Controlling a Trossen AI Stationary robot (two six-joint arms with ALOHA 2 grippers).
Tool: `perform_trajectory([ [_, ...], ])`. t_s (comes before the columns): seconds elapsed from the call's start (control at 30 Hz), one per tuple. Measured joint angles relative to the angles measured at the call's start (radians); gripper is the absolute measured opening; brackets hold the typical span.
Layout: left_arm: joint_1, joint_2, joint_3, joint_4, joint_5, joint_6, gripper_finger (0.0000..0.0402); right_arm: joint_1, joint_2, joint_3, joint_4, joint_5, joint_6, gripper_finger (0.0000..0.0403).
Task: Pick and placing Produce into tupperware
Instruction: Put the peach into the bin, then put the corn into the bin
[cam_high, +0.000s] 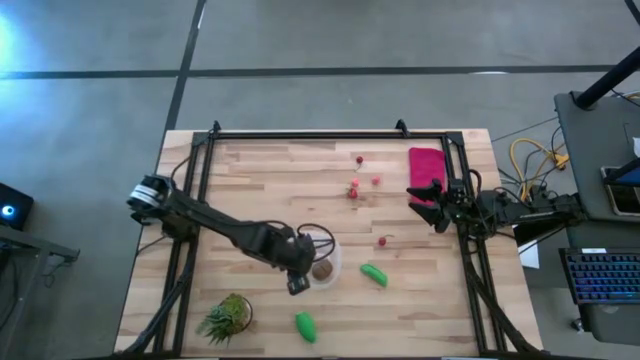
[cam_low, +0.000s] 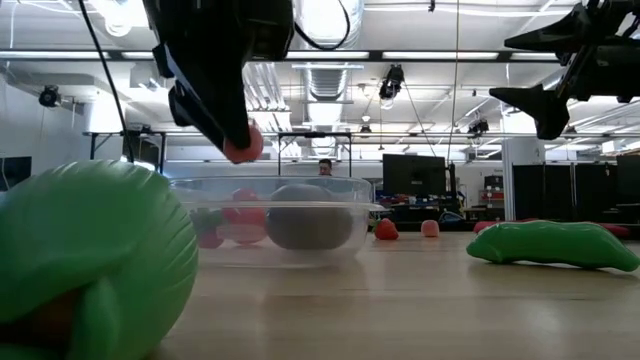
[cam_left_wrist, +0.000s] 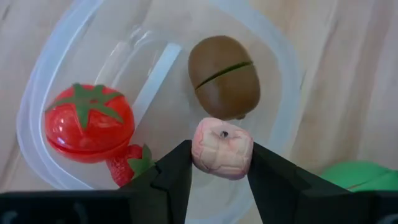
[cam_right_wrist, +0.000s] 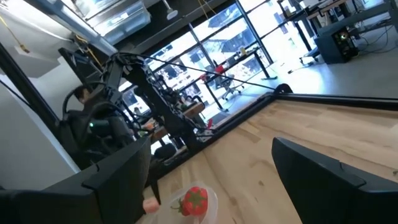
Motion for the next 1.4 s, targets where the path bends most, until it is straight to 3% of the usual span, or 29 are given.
perform_trajectory([
  [0.4, 0.074, 0.001, 0.017, -0.072, 0.034, -0.033, 0.0249, 0.0, 0.005, 0.0, 0.001, 0.0, 0.0, 0.0327],
  [0.5, 0.146, -0.04, 0.067, -0.073, 0.05, 0.161, 0.0254, 0.0, 0.005, 0.0, 0.0, 0.0, 0.0, 0.0327],
  [0.67, 0.303, -0.057, 0.196, -0.064, 0.052, 0.768, 0.0238, 0.0, 0.006, 0.0, 0.001, 0.0, 0.0, 0.0327],
  [0.77, 0.429, -0.013, 0.284, -0.043, 0.074, 0.978, 0.0226, 0.0, 0.008, 0.0, 0.0, 0.0, 0.0, 0.0327],
  [0.9, 0.599, 0.098, 0.386, -0.081, 0.158, 1.02, 0.0216, 0.0, 0.013, 0.0, 0.0, 0.0, 0.0, 0.0327],
  [1.1, 0.772, 0.244, 0.562, -0.205, 0.195, 0.992, 0.0212, 0.0, 0.021, 0.0, 0.001, 0.0, 0.0, 0.0327],
  [1.23, 0.775, 0.264, 0.615, -0.335, 0.213, 1.086, 0.0212, 0.0, 0.024, 0.0, 0.001, 0.0, 0.0, 0.0327],
  [1.4, 0.696, 0.202, 0.569, -0.432, 0.213, 1.176, 0.0212, 0.0, 0.024, 0.0, -0.001, 0.0, 0.0, 0.0327],
])
